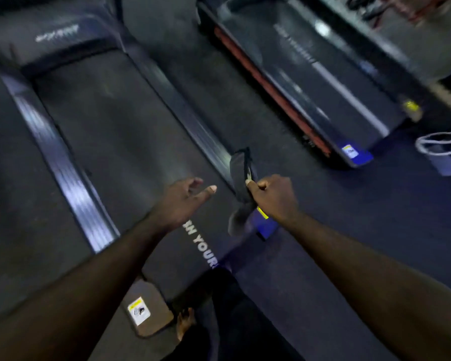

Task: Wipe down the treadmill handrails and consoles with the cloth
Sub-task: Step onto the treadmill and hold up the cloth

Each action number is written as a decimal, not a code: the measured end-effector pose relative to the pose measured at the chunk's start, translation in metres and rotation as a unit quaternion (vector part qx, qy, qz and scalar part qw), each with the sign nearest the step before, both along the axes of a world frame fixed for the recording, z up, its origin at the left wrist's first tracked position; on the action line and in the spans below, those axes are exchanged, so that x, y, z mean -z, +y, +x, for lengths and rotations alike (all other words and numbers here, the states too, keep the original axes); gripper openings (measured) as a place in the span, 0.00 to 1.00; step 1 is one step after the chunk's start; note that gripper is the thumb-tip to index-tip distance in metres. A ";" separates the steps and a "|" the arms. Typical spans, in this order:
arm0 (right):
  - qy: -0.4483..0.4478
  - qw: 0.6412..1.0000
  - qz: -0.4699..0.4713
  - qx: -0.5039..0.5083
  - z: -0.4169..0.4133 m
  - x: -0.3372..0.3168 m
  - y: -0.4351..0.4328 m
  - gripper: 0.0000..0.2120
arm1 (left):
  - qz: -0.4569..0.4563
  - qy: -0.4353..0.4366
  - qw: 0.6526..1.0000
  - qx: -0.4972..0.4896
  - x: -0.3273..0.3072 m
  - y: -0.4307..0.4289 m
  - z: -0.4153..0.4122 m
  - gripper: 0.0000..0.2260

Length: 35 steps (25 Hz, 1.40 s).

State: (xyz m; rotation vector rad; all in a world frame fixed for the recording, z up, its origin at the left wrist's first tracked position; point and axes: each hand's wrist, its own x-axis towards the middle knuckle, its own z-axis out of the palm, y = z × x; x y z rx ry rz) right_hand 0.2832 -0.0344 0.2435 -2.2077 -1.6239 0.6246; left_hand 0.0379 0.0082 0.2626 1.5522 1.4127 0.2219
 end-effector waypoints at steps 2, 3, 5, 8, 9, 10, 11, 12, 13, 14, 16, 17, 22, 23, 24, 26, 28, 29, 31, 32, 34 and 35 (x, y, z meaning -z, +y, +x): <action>-0.055 0.998 0.036 0.008 0.031 -0.064 -0.035 0.27 | 0.072 -0.021 0.996 0.044 -0.048 -0.004 0.027 0.22; -0.065 0.996 0.052 0.015 0.047 -0.094 -0.054 0.23 | 0.110 -0.034 0.991 0.062 -0.072 -0.007 0.044 0.21; -0.045 0.997 0.068 0.004 0.077 -0.150 -0.086 0.18 | 0.185 -0.064 0.976 0.092 -0.116 -0.012 0.083 0.18; -0.044 0.995 0.080 -0.036 0.119 -0.224 -0.134 0.18 | 0.266 -0.097 0.941 0.187 -0.176 -0.033 0.155 0.22; -0.044 0.994 0.092 -0.041 0.135 -0.239 -0.148 0.18 | 0.283 -0.097 0.926 0.230 -0.188 -0.042 0.181 0.25; -0.047 0.992 0.111 -0.041 0.155 -0.250 -0.159 0.17 | 0.295 -0.080 0.911 0.276 -0.198 -0.052 0.207 0.27; -0.051 0.989 0.132 -0.041 0.175 -0.259 -0.170 0.15 | 0.296 -0.061 0.899 0.316 -0.205 -0.063 0.233 0.26; -0.051 0.987 0.150 -0.041 0.199 -0.266 -0.181 0.14 | 0.294 -0.039 0.893 0.340 -0.206 -0.073 0.261 0.20; -0.045 0.985 0.160 -0.039 0.221 -0.269 -0.190 0.13 | 0.292 -0.023 0.886 0.360 -0.209 -0.081 0.284 0.10; -0.037 0.984 0.169 -0.037 0.244 -0.269 -0.199 0.13 | 0.289 -0.021 0.884 0.368 -0.211 -0.087 0.306 0.05; -0.019 0.981 0.191 -0.007 0.304 -0.260 -0.222 0.12 | 0.293 -0.057 0.883 0.362 -0.216 -0.099 0.364 0.06; 0.006 0.980 0.198 0.030 0.336 -0.251 -0.234 0.15 | 0.292 -0.083 0.883 0.357 -0.223 -0.107 0.392 0.07; -0.012 0.977 0.168 0.129 0.489 -0.192 -0.271 0.18 | 0.302 -0.055 0.893 0.330 -0.260 -0.102 0.501 0.07; -0.027 0.978 0.160 0.134 0.514 -0.185 -0.271 0.16 | 0.321 -0.035 0.895 0.309 -0.263 -0.090 0.513 0.05; -0.030 0.977 0.161 0.138 0.539 -0.182 -0.269 0.15 | 0.358 -0.004 0.890 0.283 -0.266 -0.076 0.526 0.04; -0.023 0.975 0.193 0.108 0.578 -0.185 -0.253 0.14 | 0.461 0.117 0.852 0.220 -0.265 -0.046 0.551 0.11; -0.025 0.977 0.209 0.025 0.603 -0.200 -0.220 0.17 | 0.520 0.204 0.815 0.151 -0.263 -0.016 0.583 0.11; -0.023 0.978 0.207 -0.015 0.613 -0.209 -0.199 0.20 | 0.524 0.202 0.816 0.138 -0.264 -0.004 0.604 0.10; -0.016 0.976 0.198 -0.089 0.631 -0.224 -0.158 0.23 | 0.511 0.167 0.834 0.124 -0.260 0.017 0.647 0.13; -0.008 0.975 0.189 -0.119 0.644 -0.228 -0.134 0.24 | 0.515 0.158 0.835 0.115 -0.253 0.032 0.674 0.15; 0.010 0.972 0.165 -0.166 0.673 -0.238 -0.077 0.22 | 0.517 0.150 0.836 0.106 -0.240 0.070 0.729 0.17; 0.021 0.973 0.141 -0.184 0.687 -0.245 -0.049 0.20 | 0.499 0.141 0.849 0.104 -0.234 0.090 0.754 0.19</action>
